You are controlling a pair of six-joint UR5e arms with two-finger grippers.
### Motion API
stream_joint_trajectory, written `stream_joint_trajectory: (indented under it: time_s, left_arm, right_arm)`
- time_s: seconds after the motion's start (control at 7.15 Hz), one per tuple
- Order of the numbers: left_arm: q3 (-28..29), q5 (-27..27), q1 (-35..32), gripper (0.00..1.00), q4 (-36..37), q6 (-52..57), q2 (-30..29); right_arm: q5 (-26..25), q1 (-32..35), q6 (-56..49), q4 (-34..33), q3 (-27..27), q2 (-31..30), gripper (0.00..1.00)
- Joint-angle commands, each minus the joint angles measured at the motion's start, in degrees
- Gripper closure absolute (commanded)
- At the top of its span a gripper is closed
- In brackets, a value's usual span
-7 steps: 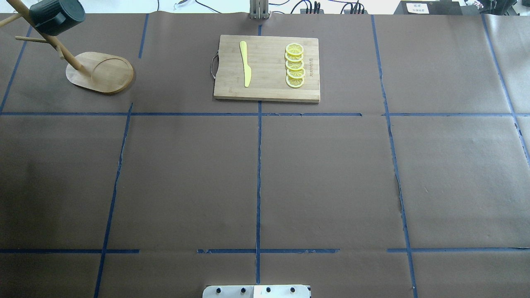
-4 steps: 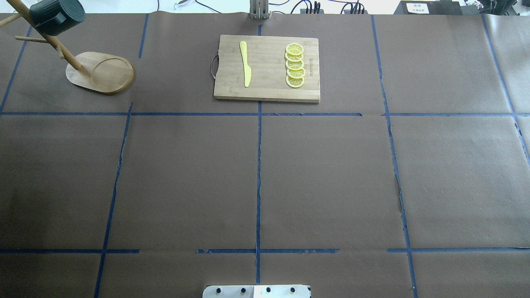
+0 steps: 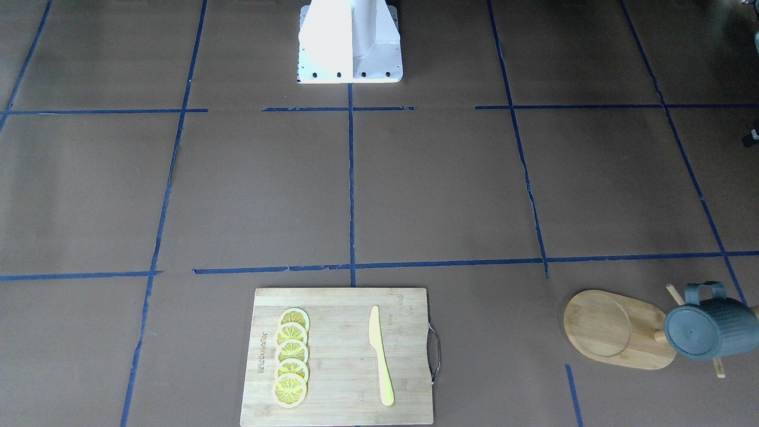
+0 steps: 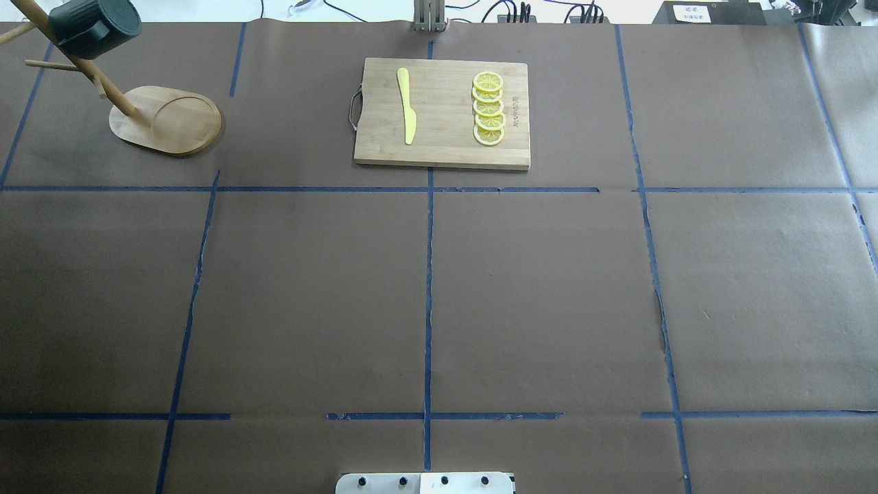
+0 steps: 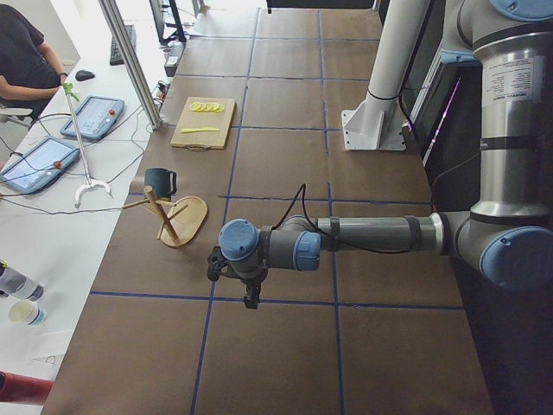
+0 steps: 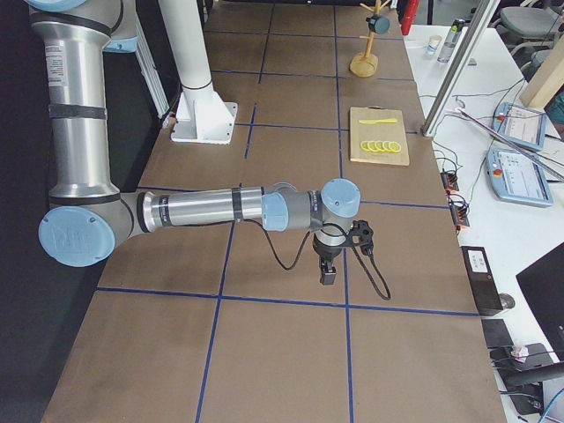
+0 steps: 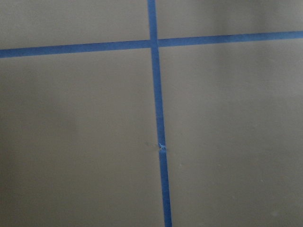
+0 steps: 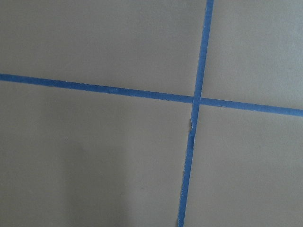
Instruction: Hang cup on storage rack
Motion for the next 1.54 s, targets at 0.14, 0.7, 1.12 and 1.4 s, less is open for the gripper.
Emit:
stream_joint_trajectory:
  time_s: [0.14, 0.7, 1.12, 1.4]
  left_arm:
    - [-5.6, -0.2, -1.2, 0.0, 5.9, 0.4, 2.2]
    - [-8.9, 0.3, -1.3, 0.0, 5.9, 0.3, 2.2]
    - [-8.0, 0.3, -1.2, 0.0, 4.4, -0.2, 2.3]
    - [-7.3, 6.2, -1.2, 0.0, 4.3, 0.3, 1.9]
  right_arm:
    - [0.5, 4.1, -9.0, -7.4, -0.1, 0.5, 0.0]
    - [0.3, 6.3, -13.4, -7.7, -1.5, -2.6, 0.0]
    - [-0.2, 6.3, -13.3, -6.6, -3.0, -3.4, 0.0]
    - [-0.4, 6.3, -13.5, -3.7, -3.2, -3.5, 0.0]
